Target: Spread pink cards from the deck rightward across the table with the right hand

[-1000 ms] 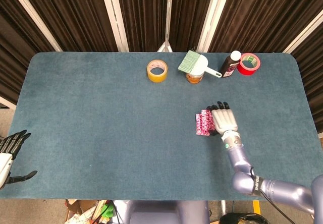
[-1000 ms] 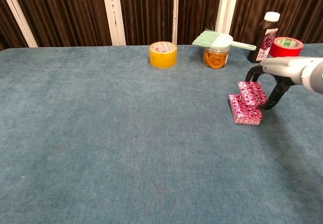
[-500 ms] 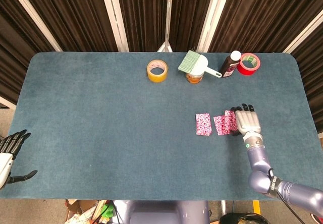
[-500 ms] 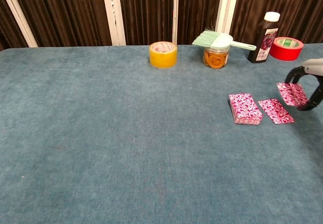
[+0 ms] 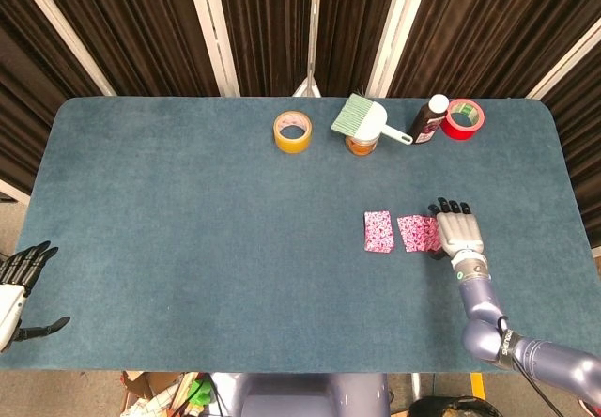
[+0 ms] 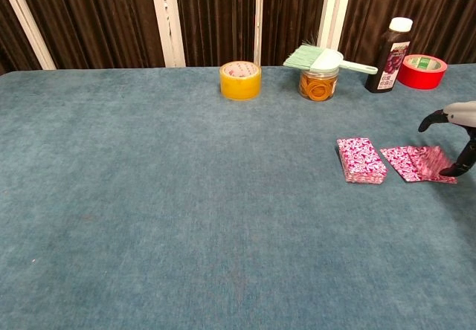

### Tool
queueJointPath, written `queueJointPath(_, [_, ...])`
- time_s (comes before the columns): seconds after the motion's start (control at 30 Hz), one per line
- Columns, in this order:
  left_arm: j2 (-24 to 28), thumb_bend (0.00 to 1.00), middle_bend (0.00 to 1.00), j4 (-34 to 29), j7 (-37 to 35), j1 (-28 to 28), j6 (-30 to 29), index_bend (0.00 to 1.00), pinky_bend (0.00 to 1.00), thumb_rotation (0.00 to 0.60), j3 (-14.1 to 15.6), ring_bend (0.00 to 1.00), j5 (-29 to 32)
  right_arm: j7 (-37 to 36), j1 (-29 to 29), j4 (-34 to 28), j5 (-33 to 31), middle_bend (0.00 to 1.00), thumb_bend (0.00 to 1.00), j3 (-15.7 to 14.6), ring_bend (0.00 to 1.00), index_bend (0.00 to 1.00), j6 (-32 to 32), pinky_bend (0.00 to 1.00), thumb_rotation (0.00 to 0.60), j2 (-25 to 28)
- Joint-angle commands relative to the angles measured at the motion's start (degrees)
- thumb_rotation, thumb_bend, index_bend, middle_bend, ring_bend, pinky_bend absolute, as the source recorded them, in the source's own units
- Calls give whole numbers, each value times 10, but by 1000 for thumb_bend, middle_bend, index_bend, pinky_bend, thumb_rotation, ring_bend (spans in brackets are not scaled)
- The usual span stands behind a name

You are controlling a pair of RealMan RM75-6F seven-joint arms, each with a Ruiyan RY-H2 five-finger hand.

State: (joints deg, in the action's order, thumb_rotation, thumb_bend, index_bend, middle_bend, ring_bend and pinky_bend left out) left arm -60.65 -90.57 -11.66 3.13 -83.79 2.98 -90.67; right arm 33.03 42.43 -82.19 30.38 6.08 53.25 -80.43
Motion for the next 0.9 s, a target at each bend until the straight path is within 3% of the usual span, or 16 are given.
queueJointPath(0.03, [0,0,0,0,-1,0,0,0,0,600,0,0,0,0,1,-3,3,1,334,1,0,40,3,0,600,-1])
queueJointPath(0.1, [0,0,0,0,-1,0,0,0,0,600,0,0,0,1,1,-7,5,0,333,2,0,1,6,0,600,0])
queueJointPath(0.6, [1,0,0,0,-1,0,-3,0,0,600,0,0,-4,30,14,-104,19,0,332,3,0,0,29,0,600,20])
queueJointPath(0.9, [2,0,0,1,-10,1,0,0,0,600,1,0,-3,51,39,-97,-2,0,312,7,0,0,25,0,600,-14])
